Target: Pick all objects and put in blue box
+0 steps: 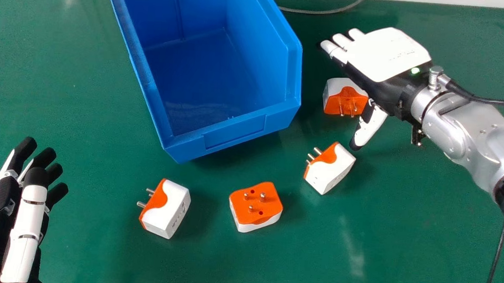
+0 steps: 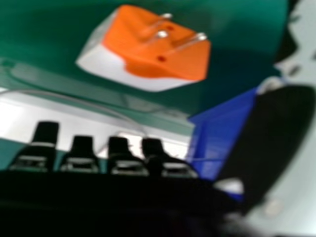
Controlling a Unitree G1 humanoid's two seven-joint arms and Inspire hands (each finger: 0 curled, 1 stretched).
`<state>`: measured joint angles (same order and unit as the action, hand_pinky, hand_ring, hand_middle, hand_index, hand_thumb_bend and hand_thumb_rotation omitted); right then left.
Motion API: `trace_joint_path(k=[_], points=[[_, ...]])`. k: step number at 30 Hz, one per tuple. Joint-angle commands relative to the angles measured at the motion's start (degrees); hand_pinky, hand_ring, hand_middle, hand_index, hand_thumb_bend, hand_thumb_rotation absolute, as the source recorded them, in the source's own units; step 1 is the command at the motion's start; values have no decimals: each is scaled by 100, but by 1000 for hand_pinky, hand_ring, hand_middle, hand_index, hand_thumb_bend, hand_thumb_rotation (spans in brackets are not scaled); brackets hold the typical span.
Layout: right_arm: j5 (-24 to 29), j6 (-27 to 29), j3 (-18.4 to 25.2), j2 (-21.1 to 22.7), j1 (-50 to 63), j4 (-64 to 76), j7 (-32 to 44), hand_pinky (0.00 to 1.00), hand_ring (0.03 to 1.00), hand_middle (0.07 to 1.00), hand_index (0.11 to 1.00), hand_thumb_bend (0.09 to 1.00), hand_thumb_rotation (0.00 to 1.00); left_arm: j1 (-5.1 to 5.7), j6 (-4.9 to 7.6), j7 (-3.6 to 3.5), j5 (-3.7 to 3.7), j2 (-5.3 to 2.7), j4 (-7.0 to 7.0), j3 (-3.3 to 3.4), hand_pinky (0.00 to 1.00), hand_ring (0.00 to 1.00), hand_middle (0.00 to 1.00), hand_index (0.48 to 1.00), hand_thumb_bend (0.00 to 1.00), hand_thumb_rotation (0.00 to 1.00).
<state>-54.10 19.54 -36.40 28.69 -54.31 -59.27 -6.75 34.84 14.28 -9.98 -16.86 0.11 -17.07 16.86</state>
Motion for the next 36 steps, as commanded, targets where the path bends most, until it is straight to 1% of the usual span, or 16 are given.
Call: trace_joint_path(k=[1,3,6,10,12,14,16,19,21,23,25,26,29,31,33,36], points=[[-10,32,-30,-50,-294,-113,-198,837,950,950,927,995,219,57,24,3,-19,36,-134,47,863,887,893,908,467,704],[-48,39,-78,-101,-331,-228,-266,824,942,943,919,986,216,62,28,14,1,36,-146,46,863,887,893,908,467,703],[-108,-39,-183,-189,-394,-392,-292,807,929,932,908,981,212,56,92,-11,13,54,-101,59,863,887,893,908,464,703],[-102,-48,-244,-285,-437,-565,-378,781,909,914,890,967,204,86,110,-50,-40,66,-106,77,860,887,891,907,460,704],[-130,-45,-299,-310,-460,-621,-433,768,897,905,880,966,198,116,98,-43,-23,71,-130,84,859,887,891,907,459,706],[-185,-32,-371,-322,-484,-671,-510,750,879,889,864,963,191,132,124,-46,19,83,-130,89,860,887,890,907,456,709],[-254,-8,-446,-323,-499,-715,-661,735,865,878,853,958,186,142,125,-47,23,89,-137,90,864,888,890,907,459,715],[-232,35,-429,-346,-500,-782,-757,714,847,864,839,962,183,143,122,-69,-17,104,-135,100,865,890,890,908,461,720],[-198,61,-411,-357,-508,-817,-767,698,832,852,824,963,174,137,110,-92,-63,112,-133,109,867,891,892,909,465,719],[-196,89,-410,-354,-517,-831,-822,688,822,844,812,958,159,126,91,-91,-67,118,-144,118,872,893,894,911,467,717],[-179,120,-391,-359,-518,-840,-892,678,810,834,800,951,144,125,36,-71,-56,122,-196,122,876,895,895,911,467,717],[-158,147,-372,-360,-516,-844,-926,671,803,828,794,947,135,122,22,-75,-68,125,-209,123,879,896,895,911,468,717],[-54,207,-293,-379,-515,-873,-904,653,787,814,776,936,107,102,38,-106,-113,134,-192,133,883,898,895,911,467,716],[74,268,-194,-404,-512,-905,-838,639,778,805,766,924,85,96,42,-108,-116,151,-189,140,885,899,895,911,467,715],[153,345,-165,-411,-514,-937,-883,623,770,797,756,912,68,87,49,-131,-167,163,-181,144,887,900,895,912,467,715],[202,424,-122,-423,-517,-964,-952,601,757,788,744,897,54,89,37,-132,-183,165,-202,149,888,900,895,912,468,714]])
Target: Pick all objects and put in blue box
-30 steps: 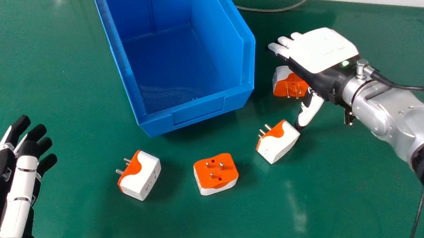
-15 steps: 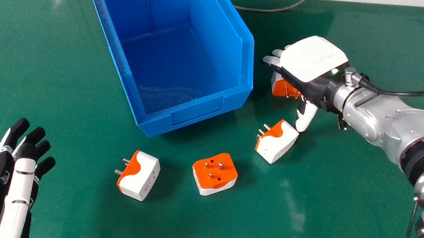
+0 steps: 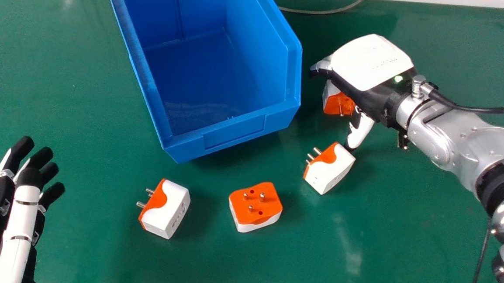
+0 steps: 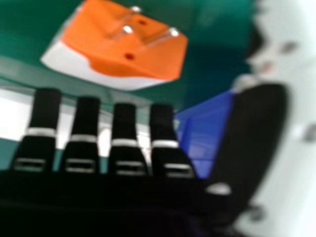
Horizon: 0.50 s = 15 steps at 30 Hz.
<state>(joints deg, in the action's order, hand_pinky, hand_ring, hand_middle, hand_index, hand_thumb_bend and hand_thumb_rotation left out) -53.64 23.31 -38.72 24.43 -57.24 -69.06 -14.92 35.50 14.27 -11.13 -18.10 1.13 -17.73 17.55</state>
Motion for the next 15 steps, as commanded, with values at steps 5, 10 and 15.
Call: trace_joint_path(k=[5,10,15], points=[[44,161,46,12,-262,-15,-418,517,673,729,682,742,35,51,-48,63,7,50,-242,80,891,901,895,913,463,712],[-330,165,-264,75,-337,-40,-963,449,595,667,610,652,22,72,-64,98,67,48,-278,87,889,899,893,909,464,712],[-555,22,-428,61,-359,-88,-1365,407,541,624,564,595,14,70,-41,86,35,53,-229,89,887,897,893,908,467,713]])
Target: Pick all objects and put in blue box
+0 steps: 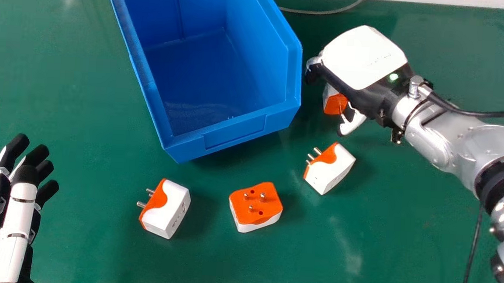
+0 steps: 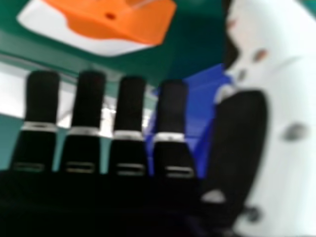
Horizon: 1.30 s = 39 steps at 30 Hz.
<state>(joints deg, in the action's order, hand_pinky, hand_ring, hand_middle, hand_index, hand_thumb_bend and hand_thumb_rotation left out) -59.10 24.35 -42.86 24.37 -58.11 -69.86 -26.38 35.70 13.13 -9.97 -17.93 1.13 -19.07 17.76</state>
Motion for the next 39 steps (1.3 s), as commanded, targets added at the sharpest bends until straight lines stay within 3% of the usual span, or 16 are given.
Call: trace_joint_path(k=[1,6,15,18,20,23,26,32,35,39], points=[[27,-86,14,52,-272,-21,-163,391,519,606,549,575,11,39,94,-58,-19,57,-57,73,885,896,893,907,469,712],[-169,-194,-146,72,-289,-28,-423,361,479,566,517,536,5,43,136,-38,58,40,-37,86,887,897,893,909,470,712],[-124,-241,-138,51,-327,-70,-221,329,444,531,508,509,1,78,123,-109,12,24,-42,106,892,901,895,914,476,723],[-179,-271,-186,51,-348,-77,-253,328,442,529,504,506,1,75,120,-77,84,21,-50,108,895,903,896,916,477,726],[-168,-281,-177,48,-346,-68,-283,326,440,527,502,504,1,68,93,-88,35,20,-47,109,896,904,897,917,478,730],[-151,-319,-164,48,-337,-47,-267,321,435,521,502,501,0,69,97,-81,59,23,-42,108,898,904,897,917,482,731],[20,-231,-42,35,-335,-58,-8,320,433,519,501,500,0,81,93,-109,6,17,-45,105,899,905,897,918,484,732],[236,-79,117,46,-284,-31,156,318,431,518,486,498,0,75,129,-117,38,24,-29,107,900,904,898,920,491,729],[199,-143,88,43,-295,-45,180,321,433,520,486,498,0,68,97,-122,-1,22,-33,109,898,902,897,920,493,728],[331,-162,189,18,-273,-46,254,323,430,516,474,498,0,62,134,-126,44,27,-42,101,898,902,898,920,491,728]])
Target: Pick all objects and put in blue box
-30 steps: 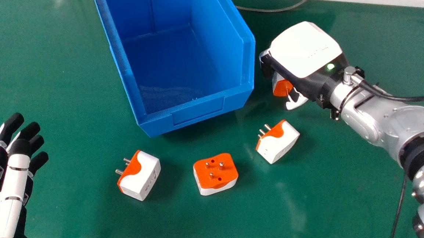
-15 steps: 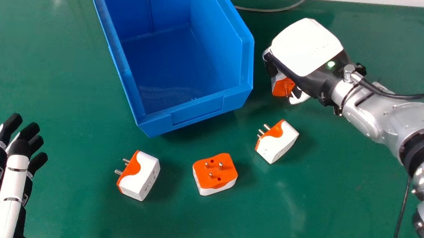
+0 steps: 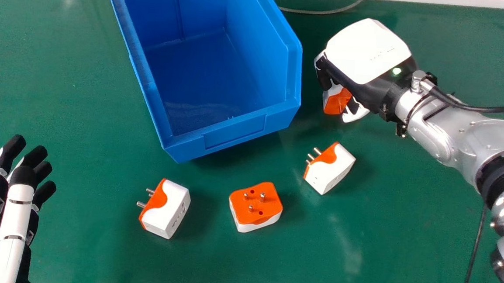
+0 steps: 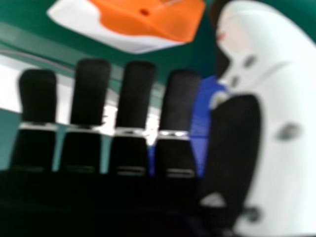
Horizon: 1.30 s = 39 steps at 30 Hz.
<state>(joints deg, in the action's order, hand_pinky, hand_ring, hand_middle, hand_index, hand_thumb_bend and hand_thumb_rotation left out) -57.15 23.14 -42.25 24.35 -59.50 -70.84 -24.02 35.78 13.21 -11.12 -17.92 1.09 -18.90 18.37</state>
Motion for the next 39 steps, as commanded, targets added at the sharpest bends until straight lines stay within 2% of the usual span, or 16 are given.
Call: trace_joint_path(k=[1,7,13,15,18,21,24,26,29,30,31,32,34,35,36,39], points=[[138,-55,121,21,-133,56,-2,323,430,516,474,498,0,47,138,-18,45,32,-52,42,898,902,898,920,491,728],[370,-5,301,-10,-52,59,-17,323,432,521,475,497,0,52,53,56,80,15,-132,28,897,902,898,921,482,730],[286,-127,190,25,-76,73,54,320,439,535,473,495,0,9,130,-17,-7,29,-35,46,895,901,897,919,470,729],[371,-160,261,20,-60,103,103,319,439,536,474,495,0,10,100,-11,-7,23,-52,39,895,900,896,917,466,725],[416,-161,313,43,-38,134,45,318,438,535,474,495,0,10,81,-41,-59,9,-57,20,895,900,896,916,462,722],[410,-347,338,33,-38,160,6,319,437,534,474,495,0,23,39,-16,-10,8,-64,7,897,901,896,916,458,718],[465,-536,403,13,-22,191,10,320,436,533,476,495,0,23,82,-32,27,21,-40,7,898,902,896,916,457,714],[460,-616,415,18,-13,213,33,321,436,537,482,494,0,32,62,-23,23,18,-51,10,900,905,898,919,454,712],[446,-793,417,9,-16,219,273,317,436,541,506,492,0,23,95,-64,-45,14,17,33,903,908,901,923,453,712],[438,-852,413,-14,-7,197,280,317,436,541,506,492,0,30,108,-62,-34,11,24,37,903,908,901,923,453,712],[420,-918,396,-41,-2,167,287,356,479,574,546,537,0,42,114,-55,-13,9,25,39,903,908,901,923,453,708],[403,-1004,377,-74,0,142,335,356,479,574,546,537,0,52,145,-55,10,8,42,45,903,908,901,923,453,708],[436,-1139,388,-151,7,99,496,474,599,676,648,657,23,79,191,-67,17,4,68,59,899,907,900,923,448,702],[451,-1173,396,-173,14,96,547,474,599,676,648,657,23,94,206,-73,11,1,74,66,899,907,900,923,448,702],[470,-1208,406,-205,16,78,619,527,652,724,695,702,41,119,204,-68,27,5,67,71,900,908,900,924,447,700],[484,-1357,417,-303,30,28,700,617,744,804,777,761,80,192,180,-102,-24,11,43,87,898,907,899,923,444,700]])
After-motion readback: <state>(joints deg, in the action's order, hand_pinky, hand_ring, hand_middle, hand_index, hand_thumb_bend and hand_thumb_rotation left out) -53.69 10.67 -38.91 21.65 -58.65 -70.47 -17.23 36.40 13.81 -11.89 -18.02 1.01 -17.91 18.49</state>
